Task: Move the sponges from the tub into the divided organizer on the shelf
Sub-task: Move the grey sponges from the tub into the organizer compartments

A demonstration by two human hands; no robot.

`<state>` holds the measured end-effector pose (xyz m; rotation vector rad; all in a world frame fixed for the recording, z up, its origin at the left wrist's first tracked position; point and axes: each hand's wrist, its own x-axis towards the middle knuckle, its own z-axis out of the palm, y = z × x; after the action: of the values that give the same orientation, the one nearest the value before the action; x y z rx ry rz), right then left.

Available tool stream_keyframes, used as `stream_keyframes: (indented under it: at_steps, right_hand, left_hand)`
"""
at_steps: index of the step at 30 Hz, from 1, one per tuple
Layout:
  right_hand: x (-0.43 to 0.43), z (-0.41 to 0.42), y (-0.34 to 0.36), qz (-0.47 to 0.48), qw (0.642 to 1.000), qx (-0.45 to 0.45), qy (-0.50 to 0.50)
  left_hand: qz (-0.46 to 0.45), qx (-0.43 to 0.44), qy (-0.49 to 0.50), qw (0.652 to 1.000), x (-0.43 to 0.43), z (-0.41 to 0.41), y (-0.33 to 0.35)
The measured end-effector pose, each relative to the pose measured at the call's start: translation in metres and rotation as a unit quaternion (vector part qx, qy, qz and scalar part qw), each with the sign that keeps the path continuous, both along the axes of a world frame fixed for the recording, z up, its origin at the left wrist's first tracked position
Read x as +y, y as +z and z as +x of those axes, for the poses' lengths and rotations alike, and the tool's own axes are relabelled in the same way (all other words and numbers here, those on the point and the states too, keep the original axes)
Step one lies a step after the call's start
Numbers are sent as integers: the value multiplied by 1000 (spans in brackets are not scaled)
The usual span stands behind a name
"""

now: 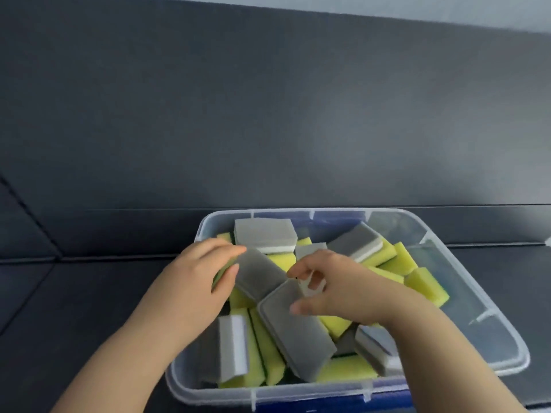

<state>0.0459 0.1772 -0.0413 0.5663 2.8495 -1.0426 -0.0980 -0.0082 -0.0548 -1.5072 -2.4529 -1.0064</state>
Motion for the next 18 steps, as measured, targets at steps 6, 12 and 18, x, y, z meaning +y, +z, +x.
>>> stream_keyframes:
  at_steps: [6, 12, 18]
  right_hand:
    - [-24, 2, -11, 1, 994, -101, 45]
    - [-10, 13, -20, -17, 999, -21, -34]
    - [8, 30, -13, -77, 983, 105, -127]
  left_hand:
    - [-22, 8, 39, 999, 3, 23, 3]
    - [-60, 24, 43, 997, 10, 38, 5]
    - [-67, -47, 22, 996, 23, 52, 6]
